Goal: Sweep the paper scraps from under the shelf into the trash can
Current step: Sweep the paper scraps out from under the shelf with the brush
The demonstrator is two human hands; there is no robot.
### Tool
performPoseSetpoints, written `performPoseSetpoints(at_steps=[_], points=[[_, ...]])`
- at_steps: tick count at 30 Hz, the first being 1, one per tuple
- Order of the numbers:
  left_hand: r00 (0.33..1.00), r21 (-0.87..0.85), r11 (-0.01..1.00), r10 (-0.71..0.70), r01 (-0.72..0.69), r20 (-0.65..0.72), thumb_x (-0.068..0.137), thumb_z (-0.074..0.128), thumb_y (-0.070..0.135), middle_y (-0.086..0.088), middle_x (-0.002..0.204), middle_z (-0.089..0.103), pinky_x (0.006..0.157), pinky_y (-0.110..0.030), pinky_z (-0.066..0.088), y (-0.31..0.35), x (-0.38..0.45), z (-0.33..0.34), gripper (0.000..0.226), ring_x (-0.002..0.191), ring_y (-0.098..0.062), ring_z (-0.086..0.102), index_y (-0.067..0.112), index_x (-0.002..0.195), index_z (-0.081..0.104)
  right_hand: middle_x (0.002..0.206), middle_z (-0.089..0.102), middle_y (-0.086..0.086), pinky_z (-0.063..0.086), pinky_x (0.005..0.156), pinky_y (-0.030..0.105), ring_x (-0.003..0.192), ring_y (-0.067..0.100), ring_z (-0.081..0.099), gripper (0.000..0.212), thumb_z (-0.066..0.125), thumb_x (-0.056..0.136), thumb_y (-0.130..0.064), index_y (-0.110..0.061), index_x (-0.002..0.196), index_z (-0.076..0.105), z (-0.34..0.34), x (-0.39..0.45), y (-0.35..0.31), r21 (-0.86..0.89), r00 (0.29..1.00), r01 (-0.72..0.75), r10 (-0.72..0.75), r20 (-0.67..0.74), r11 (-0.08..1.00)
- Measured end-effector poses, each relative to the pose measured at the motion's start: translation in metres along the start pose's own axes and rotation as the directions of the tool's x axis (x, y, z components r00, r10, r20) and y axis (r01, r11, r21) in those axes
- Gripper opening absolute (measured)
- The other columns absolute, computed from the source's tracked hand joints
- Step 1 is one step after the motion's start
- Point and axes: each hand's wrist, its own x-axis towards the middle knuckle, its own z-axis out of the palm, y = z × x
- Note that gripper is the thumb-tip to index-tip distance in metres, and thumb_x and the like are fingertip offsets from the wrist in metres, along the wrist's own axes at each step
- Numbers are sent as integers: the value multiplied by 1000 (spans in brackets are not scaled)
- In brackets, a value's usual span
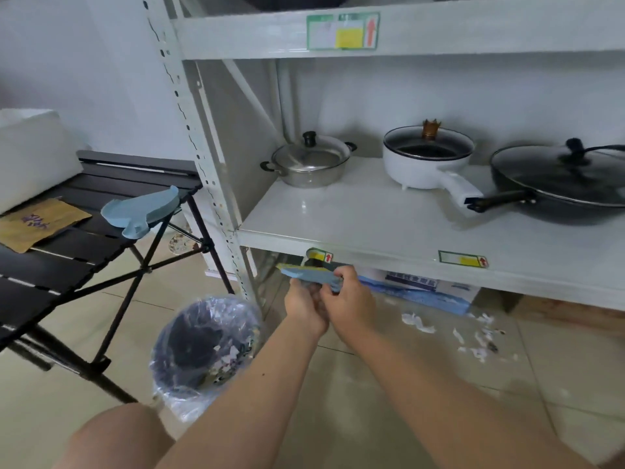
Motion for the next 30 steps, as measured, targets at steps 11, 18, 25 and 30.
performPoseSetpoints(at_steps=[11, 18, 25, 30], points=[[983, 87, 982, -157, 166, -97, 101, 26, 41, -7, 73, 67, 75, -27, 46, -60, 88, -29, 55, 75, -19, 58, 6, 86, 65, 102, 66, 14, 45, 72, 34, 93, 30, 61, 31, 35, 97, -24, -8, 101, 62, 58, 43, 97, -197, 981, -78, 111, 160, 977], [974, 151, 972, -156, 181, -163, 102, 24, 39, 5, 38, 44, 49, -19, 28, -60, 130, -39, 51, 33, -8, 34, 10, 75, 58, 107, 63, 15, 39, 69, 32, 96, 32, 61, 30, 31, 99, -25, -8, 104, 56, 90, 73, 125, -265, 964, -110, 168, 208, 958], [935, 586, 807, 142, 80, -324, 96, 39, 17, -7, 80, 60, 66, -28, 42, -56, 165, -47, 23, 72, -21, 57, 8, 84, 57, 112, 61, 15, 39, 69, 31, 100, 31, 61, 34, 31, 100, -25, -10, 122, 52, 115, 112, 155, -371, 973, -114, 180, 147, 922], [793, 913, 344, 608, -218, -40, 95, 44, 14, -9, 132, 54, 103, -32, 36, -40, 185, -54, 40, 122, -25, 49, 11, 135, 48, 114, 62, 15, 43, 72, 32, 101, 32, 61, 37, 32, 100, -27, -12, 127, 51, 131, 137, 178, -359, 967, -146, 209, 143, 922]])
